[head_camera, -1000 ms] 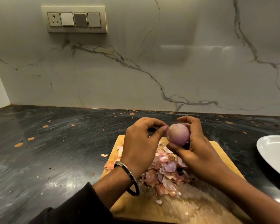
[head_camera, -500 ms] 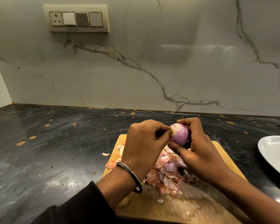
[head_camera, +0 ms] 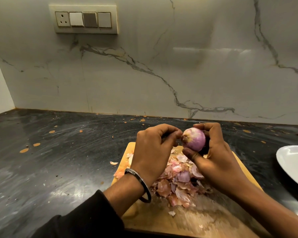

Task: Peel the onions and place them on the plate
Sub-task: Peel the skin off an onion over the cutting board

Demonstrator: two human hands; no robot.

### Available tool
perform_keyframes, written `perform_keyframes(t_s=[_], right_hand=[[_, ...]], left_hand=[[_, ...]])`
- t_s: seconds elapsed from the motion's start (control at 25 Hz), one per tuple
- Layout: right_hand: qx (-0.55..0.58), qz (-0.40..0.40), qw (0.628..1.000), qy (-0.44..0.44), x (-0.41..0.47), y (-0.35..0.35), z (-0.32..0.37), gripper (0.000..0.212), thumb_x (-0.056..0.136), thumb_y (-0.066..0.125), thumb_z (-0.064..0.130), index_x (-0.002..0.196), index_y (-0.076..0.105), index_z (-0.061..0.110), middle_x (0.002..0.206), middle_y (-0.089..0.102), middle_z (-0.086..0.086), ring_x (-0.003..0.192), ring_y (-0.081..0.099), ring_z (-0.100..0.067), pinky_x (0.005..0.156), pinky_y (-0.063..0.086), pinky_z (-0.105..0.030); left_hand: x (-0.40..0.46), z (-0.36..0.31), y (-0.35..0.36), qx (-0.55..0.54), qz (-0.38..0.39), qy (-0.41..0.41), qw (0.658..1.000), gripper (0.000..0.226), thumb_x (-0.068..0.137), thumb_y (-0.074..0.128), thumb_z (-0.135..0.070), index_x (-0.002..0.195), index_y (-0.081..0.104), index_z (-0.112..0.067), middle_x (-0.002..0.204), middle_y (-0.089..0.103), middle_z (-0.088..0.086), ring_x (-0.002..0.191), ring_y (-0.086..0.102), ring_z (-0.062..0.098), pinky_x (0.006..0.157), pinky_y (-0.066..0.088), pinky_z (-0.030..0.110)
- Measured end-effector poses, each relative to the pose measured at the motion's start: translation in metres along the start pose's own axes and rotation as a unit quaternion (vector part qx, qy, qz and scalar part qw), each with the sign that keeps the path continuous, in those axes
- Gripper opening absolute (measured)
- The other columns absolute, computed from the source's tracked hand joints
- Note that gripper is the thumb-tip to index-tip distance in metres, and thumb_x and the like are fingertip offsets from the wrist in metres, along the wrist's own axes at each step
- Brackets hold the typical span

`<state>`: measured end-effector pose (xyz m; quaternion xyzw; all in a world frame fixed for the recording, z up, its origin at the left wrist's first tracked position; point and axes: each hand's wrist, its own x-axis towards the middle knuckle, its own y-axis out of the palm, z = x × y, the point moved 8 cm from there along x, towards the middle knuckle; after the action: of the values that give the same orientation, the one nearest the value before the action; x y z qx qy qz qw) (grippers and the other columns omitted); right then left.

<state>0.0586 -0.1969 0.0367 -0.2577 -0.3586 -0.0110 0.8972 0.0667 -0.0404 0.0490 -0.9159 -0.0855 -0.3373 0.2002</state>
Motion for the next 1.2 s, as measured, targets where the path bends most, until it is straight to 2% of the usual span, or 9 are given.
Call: perform_keyframes(t_s=[0.16, 0.32, 0.56, 0.68, 0.76, 0.88, 1.0, 1.08, 1.2], right_hand=[[-0.042, 0.024, 0.999, 0.003, 0.001, 0.0, -0.003, 0.058, 0.078, 0.083, 0.021, 0.115, 0.04, 0.031, 0.103, 0.058, 0.012, 0.081, 0.063, -0.016, 0.066, 0.056, -0.034], [-0.063, 0.042, 0.997, -0.005, 0.001, 0.003, -0.003, 0.058, 0.079, 0.082, 0.023, 0.114, 0.038, 0.034, 0.103, 0.055, 0.017, 0.091, 0.058, -0.004, 0.07, 0.054, -0.021], [-0.07, 0.048, 0.996, -0.022, -0.001, 0.009, 0.001, 0.059, 0.077, 0.084, 0.019, 0.113, 0.039, 0.032, 0.1, 0.056, 0.018, 0.092, 0.058, -0.001, 0.07, 0.052, -0.017], [-0.055, 0.028, 0.998, -0.026, 0.0, 0.008, 0.005, 0.062, 0.074, 0.086, 0.018, 0.114, 0.04, 0.03, 0.103, 0.059, 0.012, 0.089, 0.061, -0.002, 0.065, 0.052, -0.015], [-0.039, 0.011, 0.999, -0.031, 0.002, -0.001, 0.008, 0.063, 0.074, 0.086, 0.015, 0.116, 0.041, 0.028, 0.104, 0.061, 0.009, 0.087, 0.063, -0.004, 0.064, 0.054, -0.016], [-0.022, 0.008, 1.0, -0.011, 0.004, -0.007, 0.006, 0.062, 0.074, 0.085, 0.015, 0.117, 0.042, 0.027, 0.103, 0.061, 0.008, 0.084, 0.064, -0.008, 0.064, 0.057, -0.024], [-0.013, 0.027, 0.999, 0.014, 0.002, -0.001, 0.003, 0.06, 0.075, 0.085, 0.015, 0.117, 0.044, 0.027, 0.101, 0.062, 0.008, 0.083, 0.066, -0.013, 0.066, 0.059, -0.032], [0.012, 0.044, 0.999, 0.026, 0.001, 0.004, 0.0, 0.059, 0.075, 0.085, 0.013, 0.117, 0.045, 0.026, 0.101, 0.064, 0.006, 0.086, 0.068, -0.011, 0.068, 0.061, -0.03], [0.045, 0.056, 0.996, 0.052, 0.0, 0.008, -0.007, 0.056, 0.077, 0.083, 0.009, 0.117, 0.046, 0.024, 0.103, 0.065, 0.004, 0.089, 0.069, -0.011, 0.074, 0.061, -0.029]], left_hand=[[-0.004, -0.009, 0.001, 0.038, 0.013, 0.043, 0.998, 0.013, 0.088, 0.072, -0.022, 0.1, 0.078, -0.019, 0.086, 0.076, -0.009, 0.076, 0.069, 0.001, 0.072, 0.059, 0.025], [-0.005, -0.017, 0.002, 0.116, 0.022, 0.093, 0.989, 0.015, 0.092, 0.068, -0.024, 0.101, 0.078, -0.019, 0.087, 0.076, -0.007, 0.076, 0.068, 0.002, 0.072, 0.057, 0.023], [0.001, -0.022, 0.004, 0.211, 0.035, 0.12, 0.969, 0.011, 0.09, 0.067, -0.023, 0.09, 0.075, -0.015, 0.081, 0.074, -0.002, 0.07, 0.067, 0.013, 0.068, 0.056, 0.036], [0.004, -0.01, 0.0, 0.184, 0.036, 0.073, 0.98, 0.016, 0.095, 0.06, -0.028, 0.09, 0.071, -0.017, 0.079, 0.07, -0.005, 0.069, 0.062, 0.01, 0.066, 0.052, 0.03], [0.001, -0.005, 0.004, 0.161, 0.049, 0.03, 0.985, 0.026, 0.101, 0.048, -0.031, 0.083, 0.062, -0.017, 0.071, 0.061, -0.005, 0.063, 0.054, 0.012, 0.06, 0.046, 0.036], [0.002, -0.001, 0.003, 0.136, 0.049, -0.003, 0.99, 0.049, 0.096, 0.034, -0.06, 0.072, 0.052, -0.022, 0.06, 0.053, -0.005, 0.056, 0.05, 0.013, 0.052, 0.043, 0.039], [0.001, 0.0, 0.006, 0.152, 0.08, -0.008, 0.985, 0.06, 0.082, 0.027, -0.078, 0.07, 0.051, -0.025, 0.058, 0.051, -0.006, 0.055, 0.049, 0.011, 0.048, 0.036, 0.029], [-0.003, 0.001, 0.013, 0.175, 0.119, -0.016, 0.977, 0.055, 0.085, 0.03, -0.075, 0.068, 0.049, -0.027, 0.059, 0.054, -0.006, 0.056, 0.05, 0.01, 0.05, 0.038, 0.03], [-0.003, 0.007, 0.02, 0.09, 0.15, -0.041, 0.984, 0.041, 0.098, 0.043, -0.052, 0.074, 0.056, -0.022, 0.066, 0.063, -0.001, 0.064, 0.059, 0.016, 0.064, 0.051, 0.045]])
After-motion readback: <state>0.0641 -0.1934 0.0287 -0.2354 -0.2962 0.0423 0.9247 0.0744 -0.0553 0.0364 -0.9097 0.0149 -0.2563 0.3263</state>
